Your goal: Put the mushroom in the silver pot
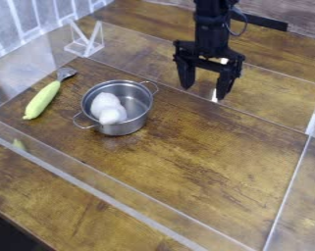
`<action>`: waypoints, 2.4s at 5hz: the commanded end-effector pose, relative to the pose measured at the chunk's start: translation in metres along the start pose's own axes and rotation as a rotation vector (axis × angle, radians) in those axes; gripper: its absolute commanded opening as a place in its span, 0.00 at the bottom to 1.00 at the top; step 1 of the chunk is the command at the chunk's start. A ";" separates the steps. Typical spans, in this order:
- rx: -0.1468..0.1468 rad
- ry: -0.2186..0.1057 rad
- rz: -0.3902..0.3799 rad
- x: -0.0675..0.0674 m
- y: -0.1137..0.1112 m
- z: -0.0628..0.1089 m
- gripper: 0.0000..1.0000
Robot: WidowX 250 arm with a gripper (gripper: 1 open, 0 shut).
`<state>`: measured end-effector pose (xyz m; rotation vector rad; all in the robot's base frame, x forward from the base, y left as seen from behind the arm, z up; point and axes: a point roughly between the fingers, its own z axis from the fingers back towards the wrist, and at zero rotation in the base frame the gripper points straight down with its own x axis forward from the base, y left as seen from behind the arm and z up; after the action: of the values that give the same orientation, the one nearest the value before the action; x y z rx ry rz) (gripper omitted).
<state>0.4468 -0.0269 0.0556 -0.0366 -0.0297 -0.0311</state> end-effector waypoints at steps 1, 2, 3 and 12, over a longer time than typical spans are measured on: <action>-0.002 -0.068 -0.042 0.014 0.015 0.024 1.00; -0.006 -0.064 -0.072 0.011 0.021 0.018 1.00; -0.012 -0.064 -0.100 0.008 0.026 0.016 1.00; -0.034 -0.076 -0.036 0.008 0.022 0.044 1.00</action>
<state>0.4440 -0.0076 0.0423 -0.0796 0.0311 -0.0667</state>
